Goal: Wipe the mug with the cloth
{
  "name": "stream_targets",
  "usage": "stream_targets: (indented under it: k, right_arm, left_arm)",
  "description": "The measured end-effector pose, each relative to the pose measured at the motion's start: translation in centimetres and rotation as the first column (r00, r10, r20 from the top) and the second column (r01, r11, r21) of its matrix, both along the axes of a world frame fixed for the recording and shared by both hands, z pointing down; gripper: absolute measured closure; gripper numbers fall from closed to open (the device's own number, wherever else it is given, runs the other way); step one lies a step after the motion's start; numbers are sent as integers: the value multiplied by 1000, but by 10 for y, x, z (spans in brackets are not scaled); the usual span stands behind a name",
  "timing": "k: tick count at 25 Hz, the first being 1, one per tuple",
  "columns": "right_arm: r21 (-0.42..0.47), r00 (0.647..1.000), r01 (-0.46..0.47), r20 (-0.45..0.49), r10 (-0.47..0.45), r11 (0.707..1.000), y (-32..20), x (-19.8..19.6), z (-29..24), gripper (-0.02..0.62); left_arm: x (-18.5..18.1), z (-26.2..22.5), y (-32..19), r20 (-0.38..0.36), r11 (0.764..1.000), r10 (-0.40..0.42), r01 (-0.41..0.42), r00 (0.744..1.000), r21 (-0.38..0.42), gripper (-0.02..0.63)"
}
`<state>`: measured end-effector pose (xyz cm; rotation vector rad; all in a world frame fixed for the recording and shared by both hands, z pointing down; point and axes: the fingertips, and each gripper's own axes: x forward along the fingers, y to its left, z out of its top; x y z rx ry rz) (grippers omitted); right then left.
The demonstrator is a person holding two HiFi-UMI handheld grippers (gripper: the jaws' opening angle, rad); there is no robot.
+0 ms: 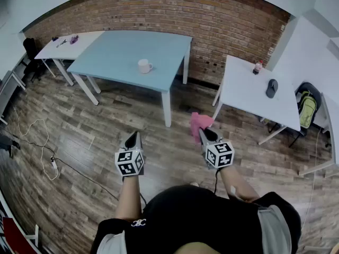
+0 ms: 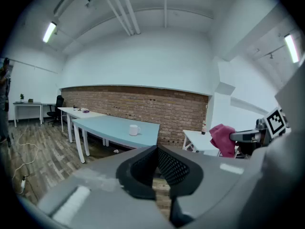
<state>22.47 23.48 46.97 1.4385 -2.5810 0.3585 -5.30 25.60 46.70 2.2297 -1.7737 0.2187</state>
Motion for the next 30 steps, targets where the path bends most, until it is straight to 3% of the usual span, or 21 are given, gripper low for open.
stream_targets:
  k: [3,15,30]
  right_arm:
    - [14,1000,7,-28,-6,1000,-1,-3,1,560]
    - [28,997,-60,48,59,998,6,-18,0,558]
    - [-72,997,-52,58,57,996,29,-79,40,558]
  left_arm:
    - [3,-2,-1,4,1000,4,-4,1000,3,601]
    - [3,5,6,56,997,80,-79,995,-26,601]
    - [-66,29,16,14,994,86,-85,996,-69,601]
